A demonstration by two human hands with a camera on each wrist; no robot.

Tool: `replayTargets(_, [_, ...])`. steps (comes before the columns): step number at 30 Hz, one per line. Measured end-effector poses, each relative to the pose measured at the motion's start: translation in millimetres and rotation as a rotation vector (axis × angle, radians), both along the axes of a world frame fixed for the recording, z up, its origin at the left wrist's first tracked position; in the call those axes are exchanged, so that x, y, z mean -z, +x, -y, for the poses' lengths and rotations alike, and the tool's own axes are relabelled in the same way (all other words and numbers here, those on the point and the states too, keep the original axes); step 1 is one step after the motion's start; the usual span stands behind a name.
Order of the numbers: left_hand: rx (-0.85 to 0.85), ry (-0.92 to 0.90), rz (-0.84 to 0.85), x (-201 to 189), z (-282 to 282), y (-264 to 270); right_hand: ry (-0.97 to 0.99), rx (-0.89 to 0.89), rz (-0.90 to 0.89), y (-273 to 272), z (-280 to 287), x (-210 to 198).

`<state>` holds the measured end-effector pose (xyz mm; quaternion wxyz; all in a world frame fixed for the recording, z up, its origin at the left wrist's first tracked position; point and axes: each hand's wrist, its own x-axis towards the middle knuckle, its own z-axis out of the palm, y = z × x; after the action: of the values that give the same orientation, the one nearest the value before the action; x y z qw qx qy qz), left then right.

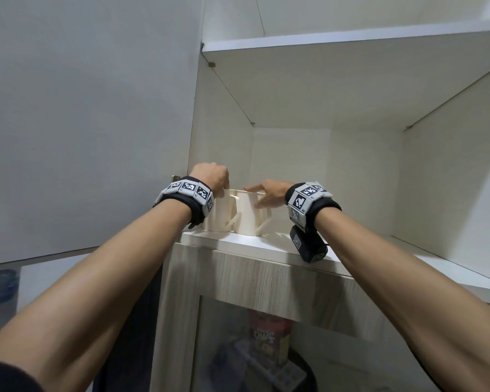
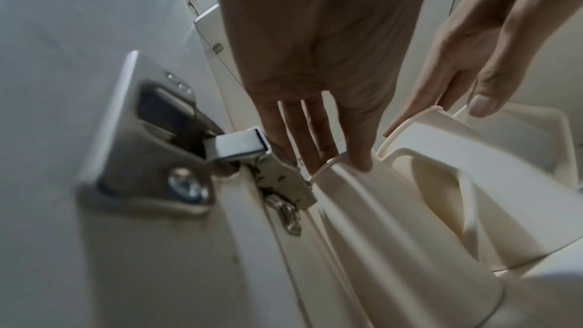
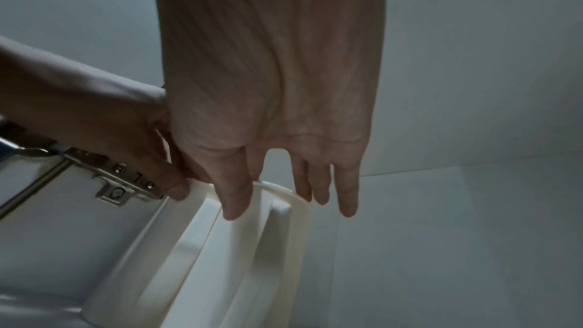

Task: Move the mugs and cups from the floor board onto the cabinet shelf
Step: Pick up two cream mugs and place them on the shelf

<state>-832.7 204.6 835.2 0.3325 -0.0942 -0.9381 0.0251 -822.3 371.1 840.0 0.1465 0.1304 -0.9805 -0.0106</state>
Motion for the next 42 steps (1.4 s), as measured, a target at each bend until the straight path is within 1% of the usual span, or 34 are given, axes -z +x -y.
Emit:
replayTargets(5, [-0.001,-0.052,-0.024,0.7,-3.2,3.3,0.047,-0.011,-0.022,13.8,1.8,-7.9])
replayTargets(11, [-0.015,-0.049,0.070,6.6,-6.7,1.1,0.086,0.009,0.015,13.9,7.8,-11.1])
replayTargets(15, [-0.023,-0.045,0.142,7.7,-10.3,-6.2,0.053,0.024,0.056,2.1,5.2,-10.7])
replayTargets(18, [-0.012,-0.036,0.188,8.5,-10.6,-13.3,0.038,0.038,0.056,-4.0,2.8,-11.5])
replayTargets(27, [0.012,0.005,0.253,13.2,-11.6,-27.6,0.024,0.065,0.075,-10.9,-4.3,-10.5])
replayTargets(34, [0.017,-0.024,0.275,20.0,-13.2,-19.8,0.023,0.079,0.048,-9.9,-4.6,-5.4])
replayTargets(36, [0.055,0.022,0.264,19.1,-11.4,-10.3,-0.012,0.045,0.014,-1.1,-4.2,-4.3])
replayTargets(38, [0.125,0.118,0.242,21.3,-6.5,7.6,-0.090,-0.040,-0.002,14.9,-3.7,-0.2])
replayTargets(40, [0.202,0.232,0.187,31.9,1.2,32.3,-0.188,-0.155,-0.031,36.1,-2.6,10.6])
replayTargets(42, [0.279,0.361,0.126,52.9,11.8,60.7,-0.297,-0.257,-0.091,57.3,-0.9,30.2])
